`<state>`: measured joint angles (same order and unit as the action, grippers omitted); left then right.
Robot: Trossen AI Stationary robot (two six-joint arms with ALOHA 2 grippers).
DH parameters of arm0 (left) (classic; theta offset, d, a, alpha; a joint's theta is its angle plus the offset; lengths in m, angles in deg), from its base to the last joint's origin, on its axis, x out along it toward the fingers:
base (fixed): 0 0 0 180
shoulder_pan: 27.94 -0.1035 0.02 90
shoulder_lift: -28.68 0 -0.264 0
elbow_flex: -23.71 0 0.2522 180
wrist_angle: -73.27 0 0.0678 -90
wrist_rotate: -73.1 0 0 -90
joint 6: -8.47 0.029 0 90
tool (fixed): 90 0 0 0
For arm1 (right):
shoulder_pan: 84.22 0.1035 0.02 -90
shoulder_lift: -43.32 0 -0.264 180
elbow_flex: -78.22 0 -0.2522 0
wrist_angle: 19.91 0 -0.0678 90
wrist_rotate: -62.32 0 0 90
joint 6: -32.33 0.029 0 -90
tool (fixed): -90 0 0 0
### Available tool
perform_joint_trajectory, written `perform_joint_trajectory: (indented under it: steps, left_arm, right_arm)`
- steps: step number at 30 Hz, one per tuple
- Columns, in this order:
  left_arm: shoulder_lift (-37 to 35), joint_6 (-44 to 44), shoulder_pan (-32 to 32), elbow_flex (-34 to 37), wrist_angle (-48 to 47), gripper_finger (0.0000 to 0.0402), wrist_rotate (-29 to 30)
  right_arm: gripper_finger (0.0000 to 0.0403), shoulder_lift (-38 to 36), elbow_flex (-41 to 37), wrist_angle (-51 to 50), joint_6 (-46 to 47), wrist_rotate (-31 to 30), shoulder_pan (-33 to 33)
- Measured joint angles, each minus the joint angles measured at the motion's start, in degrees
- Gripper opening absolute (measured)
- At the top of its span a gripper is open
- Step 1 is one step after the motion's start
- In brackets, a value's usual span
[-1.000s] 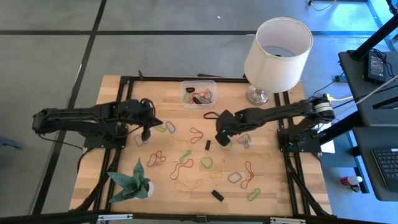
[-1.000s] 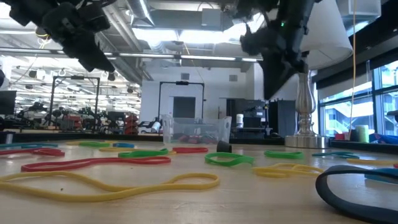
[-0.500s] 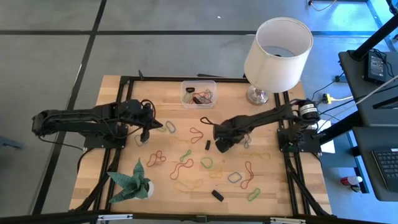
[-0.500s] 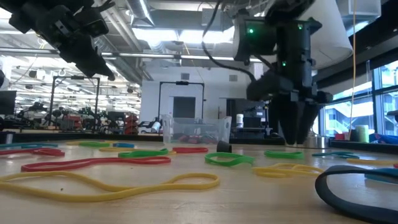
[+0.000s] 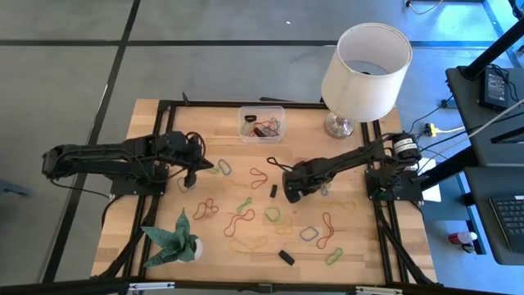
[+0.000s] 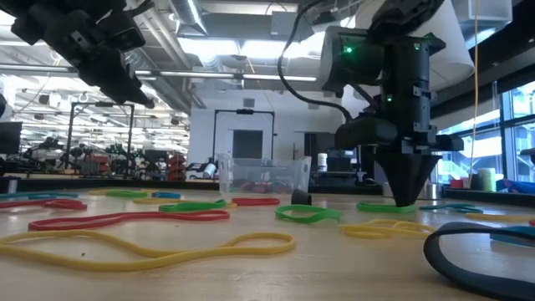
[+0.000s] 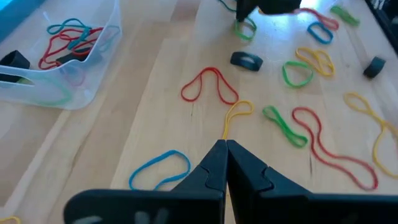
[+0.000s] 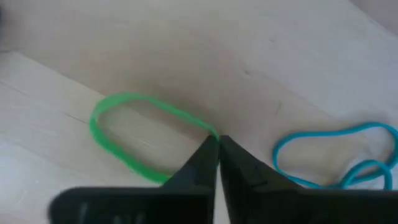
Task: Pick and place rubber bands into bin
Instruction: Put the green rubber band into the transparent bin
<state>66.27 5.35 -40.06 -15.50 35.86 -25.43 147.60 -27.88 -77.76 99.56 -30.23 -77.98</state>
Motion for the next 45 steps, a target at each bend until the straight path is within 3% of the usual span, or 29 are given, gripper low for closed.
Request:
perform_joint_trajectory:
  steps: [10,15,20,24,28,33,39,45]
  left_arm:
    - [0.0,4.0,0.0,0.0,-0.2,0.0002,1.3]
    - [0.0,3.9,0.0,0.0,-0.3,0.0002,1.4]
    - [0.0,3.9,0.0,0.0,-0.6,0.0002,1.4]
    - [0.0,4.7,0.0,0.0,-0.6,0.0002,2.6]
    - [0.0,4.9,0.0,0.0,-0.6,0.0002,4.4]
    - [0.3,4.9,0.0,0.0,-0.6,0.0002,4.1]
    - [0.5,4.5,0.0,0.0,-0.5,0.0002,4.6]
    - [0.5,3.2,-0.7,0.0,-0.6,0.0002,5.6]
  right_arm:
    - [0.0004,-0.6,10.9,-10.4,-1.5,-1.0,0.3]
    - [0.0002,-1.1,21.6,-18.2,-6.0,-7.4,-0.3]
    - [0.0002,-1.1,32.9,-20.2,-15.8,-14.9,-4.9]
    - [0.0001,-1.2,38.8,-17.3,-25.0,-17.3,-11.3]
    - [0.0001,-1.2,40.6,-8.0,-33.2,-17.5,-18.1]
    - [0.0000,0.2,40.7,0.8,-39.2,-13.9,-24.5]
    - [0.0000,7.2,40.7,6.3,-43.3,-7.7,-28.5]
    - [0.0000,15.2,40.6,9.6,-44.8,-5.3,-30.9]
